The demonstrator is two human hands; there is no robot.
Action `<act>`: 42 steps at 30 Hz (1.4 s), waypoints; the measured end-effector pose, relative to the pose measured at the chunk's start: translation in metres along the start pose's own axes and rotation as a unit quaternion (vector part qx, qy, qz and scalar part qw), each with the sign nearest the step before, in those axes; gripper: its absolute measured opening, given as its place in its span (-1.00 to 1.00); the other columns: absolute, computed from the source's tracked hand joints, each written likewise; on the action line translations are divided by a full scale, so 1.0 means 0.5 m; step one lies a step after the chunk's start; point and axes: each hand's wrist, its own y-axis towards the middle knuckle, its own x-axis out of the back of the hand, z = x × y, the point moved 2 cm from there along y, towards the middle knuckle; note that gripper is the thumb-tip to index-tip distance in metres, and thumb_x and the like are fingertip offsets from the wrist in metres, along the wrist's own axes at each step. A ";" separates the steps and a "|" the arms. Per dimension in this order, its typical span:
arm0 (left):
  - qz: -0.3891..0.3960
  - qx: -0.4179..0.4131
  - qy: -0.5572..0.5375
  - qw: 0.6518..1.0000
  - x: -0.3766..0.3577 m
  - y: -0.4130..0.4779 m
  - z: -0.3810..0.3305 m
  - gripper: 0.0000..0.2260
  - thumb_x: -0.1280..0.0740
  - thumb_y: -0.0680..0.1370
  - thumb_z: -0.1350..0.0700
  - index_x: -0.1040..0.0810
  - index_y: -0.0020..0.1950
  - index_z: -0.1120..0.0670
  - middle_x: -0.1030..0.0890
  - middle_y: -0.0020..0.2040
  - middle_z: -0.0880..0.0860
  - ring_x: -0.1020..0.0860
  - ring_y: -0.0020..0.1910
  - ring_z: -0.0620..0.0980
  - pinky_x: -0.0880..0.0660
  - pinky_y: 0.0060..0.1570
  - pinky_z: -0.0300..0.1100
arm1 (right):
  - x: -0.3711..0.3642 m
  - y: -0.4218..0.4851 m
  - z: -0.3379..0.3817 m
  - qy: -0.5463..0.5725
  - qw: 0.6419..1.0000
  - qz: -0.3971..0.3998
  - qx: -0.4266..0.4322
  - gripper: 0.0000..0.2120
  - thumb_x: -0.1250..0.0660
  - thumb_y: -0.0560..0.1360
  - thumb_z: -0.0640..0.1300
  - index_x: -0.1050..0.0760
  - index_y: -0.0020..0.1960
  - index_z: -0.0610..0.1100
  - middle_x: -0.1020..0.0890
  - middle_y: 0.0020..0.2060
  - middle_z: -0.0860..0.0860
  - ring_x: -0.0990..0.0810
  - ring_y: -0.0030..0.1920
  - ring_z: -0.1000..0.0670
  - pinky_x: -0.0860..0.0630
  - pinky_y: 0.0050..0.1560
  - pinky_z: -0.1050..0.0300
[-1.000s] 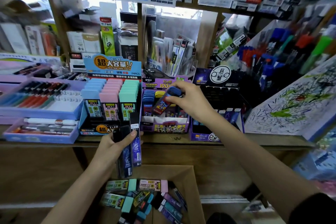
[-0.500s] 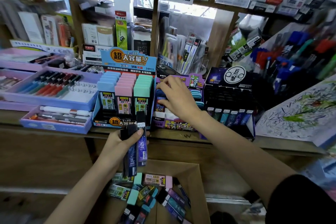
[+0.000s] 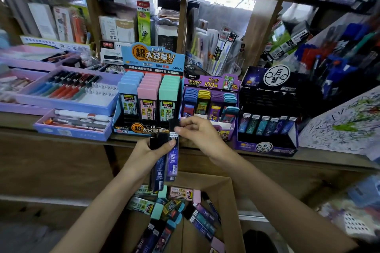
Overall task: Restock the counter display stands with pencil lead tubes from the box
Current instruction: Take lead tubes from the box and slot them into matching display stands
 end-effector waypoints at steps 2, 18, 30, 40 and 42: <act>0.002 -0.004 -0.001 1.000 -0.003 0.000 0.002 -0.66 -0.44 0.31 -0.03 -0.59 -0.02 0.13 -0.70 -0.19 0.05 -0.67 -0.21 -0.02 -0.53 -0.28 -0.28 | 0.003 -0.003 0.003 0.043 0.999 -0.008 -0.001 -0.91 -0.36 0.50 -0.20 -0.50 -0.01 -0.14 -0.55 -0.23 -0.03 -0.56 -0.29 0.09 -0.47 -0.33 0.33; 0.047 -0.009 -0.025 0.999 -0.081 0.030 0.005 -0.75 -0.44 0.34 -0.03 -0.64 -0.06 0.05 -0.70 -0.08 0.11 -0.68 -0.10 0.10 -0.59 -0.22 -0.11 | 0.267 -0.076 -0.007 0.075 0.977 -0.193 0.057 -0.89 -0.36 0.48 -0.28 -0.50 -0.13 -0.08 -0.64 -0.36 0.09 -0.61 -0.33 0.12 -0.55 -0.32 0.26; 0.069 -0.003 -0.011 0.998 -0.185 0.044 0.009 -0.76 -0.40 0.34 -0.01 -0.58 -0.05 0.06 -0.71 -0.14 0.07 -0.69 -0.16 0.04 -0.63 -0.29 -0.14 | 0.493 -0.123 -0.079 -0.085 0.940 -0.319 0.090 -0.89 -0.33 0.52 -0.22 -0.45 0.03 -0.15 -0.55 -0.16 -0.08 -0.57 -0.12 -0.06 -0.56 -0.10 0.07; 0.069 0.001 0.026 0.997 -0.209 0.041 0.011 -0.82 -0.34 0.50 0.09 -0.60 0.02 0.15 -0.71 -0.11 0.06 -0.68 -0.14 0.01 -0.58 -0.32 -0.26 | 0.491 -0.112 -0.105 -0.072 0.949 -0.279 0.124 -0.86 -0.34 0.50 -0.24 -0.47 0.01 -0.04 -0.57 -0.18 0.05 -0.59 -0.25 0.24 -0.55 -0.23 0.34; 0.073 0.000 0.031 0.997 -0.213 0.040 0.009 -0.82 -0.33 0.51 0.10 -0.60 0.04 0.15 -0.71 -0.10 0.06 -0.68 -0.13 0.00 -0.57 -0.31 -0.28 | 0.496 -0.112 -0.104 -0.090 0.945 -0.285 0.133 -0.86 -0.33 0.51 -0.23 -0.47 0.02 -0.06 -0.56 -0.18 0.06 -0.58 -0.23 0.24 -0.55 -0.18 0.32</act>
